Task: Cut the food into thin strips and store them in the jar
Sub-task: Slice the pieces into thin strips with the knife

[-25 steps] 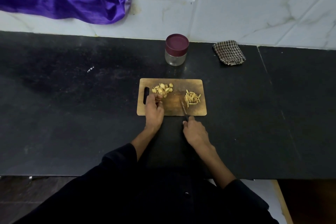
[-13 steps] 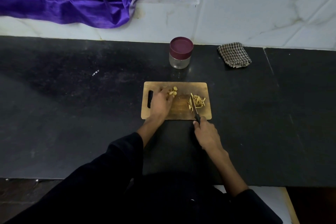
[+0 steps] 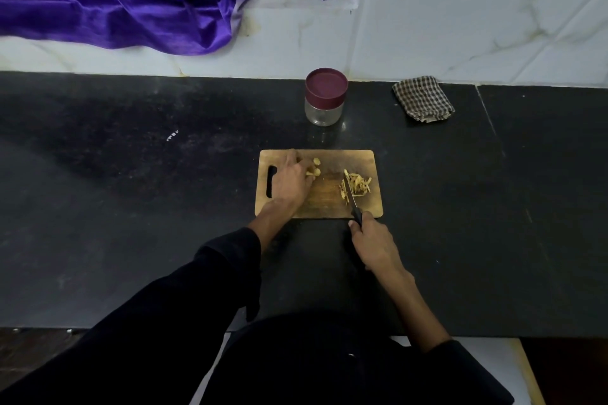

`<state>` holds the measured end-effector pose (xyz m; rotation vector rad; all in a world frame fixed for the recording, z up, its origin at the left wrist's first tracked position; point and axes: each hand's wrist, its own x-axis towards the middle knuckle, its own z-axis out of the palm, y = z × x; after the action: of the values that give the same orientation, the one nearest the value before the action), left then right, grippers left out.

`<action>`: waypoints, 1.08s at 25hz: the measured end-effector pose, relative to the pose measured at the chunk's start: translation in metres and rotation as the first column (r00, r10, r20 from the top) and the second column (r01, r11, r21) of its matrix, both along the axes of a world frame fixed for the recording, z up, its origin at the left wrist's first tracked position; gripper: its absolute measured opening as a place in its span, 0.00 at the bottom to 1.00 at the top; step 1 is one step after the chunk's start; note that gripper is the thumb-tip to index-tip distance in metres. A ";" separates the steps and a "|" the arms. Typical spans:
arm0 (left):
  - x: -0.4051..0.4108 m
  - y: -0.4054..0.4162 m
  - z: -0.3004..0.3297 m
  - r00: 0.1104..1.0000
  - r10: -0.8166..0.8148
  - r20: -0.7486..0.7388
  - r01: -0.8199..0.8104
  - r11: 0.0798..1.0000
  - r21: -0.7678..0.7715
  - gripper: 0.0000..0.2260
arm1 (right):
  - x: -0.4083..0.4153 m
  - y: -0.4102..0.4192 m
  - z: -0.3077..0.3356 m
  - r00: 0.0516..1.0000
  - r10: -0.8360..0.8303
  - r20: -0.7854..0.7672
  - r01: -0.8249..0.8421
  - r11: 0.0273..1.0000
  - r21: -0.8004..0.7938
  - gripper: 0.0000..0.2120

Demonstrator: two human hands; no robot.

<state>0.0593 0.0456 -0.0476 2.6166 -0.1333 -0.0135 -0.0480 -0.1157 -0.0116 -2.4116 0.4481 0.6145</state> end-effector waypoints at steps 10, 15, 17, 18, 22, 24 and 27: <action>0.005 0.012 0.000 0.993 0.113 -0.043 -0.119 0.979 -0.165 0.15 | -0.001 0.001 -0.006 1.000 0.015 0.008 -0.015 1.000 -0.003 0.14; 0.010 0.010 -0.001 0.991 0.122 -0.047 -0.129 0.973 -0.190 0.12 | 0.000 -0.001 -0.006 1.000 0.008 0.002 -0.008 1.000 -0.002 0.14; 0.012 0.011 -0.001 0.990 0.133 -0.041 -0.138 0.973 -0.183 0.12 | 0.000 -0.001 -0.007 1.000 0.015 0.007 -0.015 1.000 -0.006 0.14; 0.013 0.010 -0.001 0.991 0.130 -0.038 -0.134 0.976 -0.171 0.12 | -0.001 -0.001 -0.008 1.000 0.017 0.010 -0.017 1.000 -0.003 0.14; 0.017 0.010 -0.001 0.995 0.098 -0.032 -0.103 0.978 -0.182 0.09 | 0.000 -0.001 -0.007 1.000 0.007 0.005 -0.007 1.000 0.004 0.14; 0.018 0.012 -0.002 0.994 0.098 -0.046 -0.105 0.980 -0.170 0.08 | 0.000 -0.002 -0.007 1.000 0.000 0.010 0.000 1.000 0.003 0.13; 0.017 0.011 -0.001 0.993 0.095 -0.063 -0.104 0.982 -0.158 0.11 | -0.002 -0.001 -0.007 1.000 0.011 0.010 -0.011 1.000 0.005 0.13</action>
<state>0.0765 0.0564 -0.0486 2.4555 0.0155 -0.0391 -0.0498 -0.1163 -0.0191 -2.4129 0.4290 0.6069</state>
